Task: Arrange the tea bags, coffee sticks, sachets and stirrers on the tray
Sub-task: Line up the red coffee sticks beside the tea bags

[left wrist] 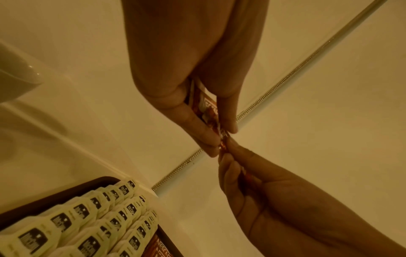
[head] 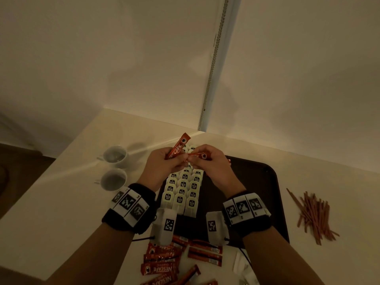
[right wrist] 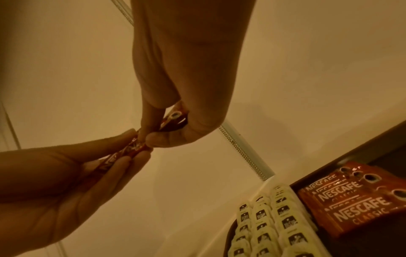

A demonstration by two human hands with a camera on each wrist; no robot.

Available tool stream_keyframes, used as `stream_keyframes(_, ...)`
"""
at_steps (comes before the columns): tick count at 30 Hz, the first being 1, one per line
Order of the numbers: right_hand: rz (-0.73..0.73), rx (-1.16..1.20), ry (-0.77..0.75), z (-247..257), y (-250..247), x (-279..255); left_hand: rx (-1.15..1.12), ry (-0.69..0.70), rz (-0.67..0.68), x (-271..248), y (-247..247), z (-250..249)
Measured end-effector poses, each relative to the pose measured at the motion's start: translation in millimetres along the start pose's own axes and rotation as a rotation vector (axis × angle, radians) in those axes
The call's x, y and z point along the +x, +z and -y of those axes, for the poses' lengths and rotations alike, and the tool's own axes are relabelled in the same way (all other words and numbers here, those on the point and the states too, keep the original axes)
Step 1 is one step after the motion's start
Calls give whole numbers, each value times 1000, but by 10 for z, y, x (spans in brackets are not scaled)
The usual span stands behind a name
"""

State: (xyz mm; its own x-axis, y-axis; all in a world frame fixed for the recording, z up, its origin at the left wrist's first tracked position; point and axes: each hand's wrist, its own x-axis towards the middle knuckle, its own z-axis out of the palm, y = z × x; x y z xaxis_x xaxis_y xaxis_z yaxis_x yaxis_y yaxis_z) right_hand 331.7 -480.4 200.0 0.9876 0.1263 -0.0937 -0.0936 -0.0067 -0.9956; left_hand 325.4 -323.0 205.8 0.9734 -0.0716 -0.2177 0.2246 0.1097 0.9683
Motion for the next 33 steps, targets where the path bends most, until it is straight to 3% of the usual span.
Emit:
stream_keyframes(6, -59, -23, 37, 74, -108, -65, -77, -4, -41, -86, -29, -5)
stream_keyframes(10, -24, -16, 58, 103, -161, -103, -120, 8, -67, -108, -25, -8)
stream_keyframes(17, 13, -245, 22, 156, -315, -146, -129, -8, -8, -103, -83, -27)
stream_keyframes(21, -104, -221, 30, 113, -531, -104, -159, -81, -44, -93, -134, -43)
stream_keyframes(26, -370, -421, 130, -386, -993, -9, -147, -163, -89, -82, -289, -5)
stream_keyframes(29, -381, -637, 241, -774, -1150, -13, -129, -177, -97, -71, -331, 30)
stream_keyframes(33, -359, -669, 417, -1105, -1184, -16, -101, -194, -91, -73, -322, 38)
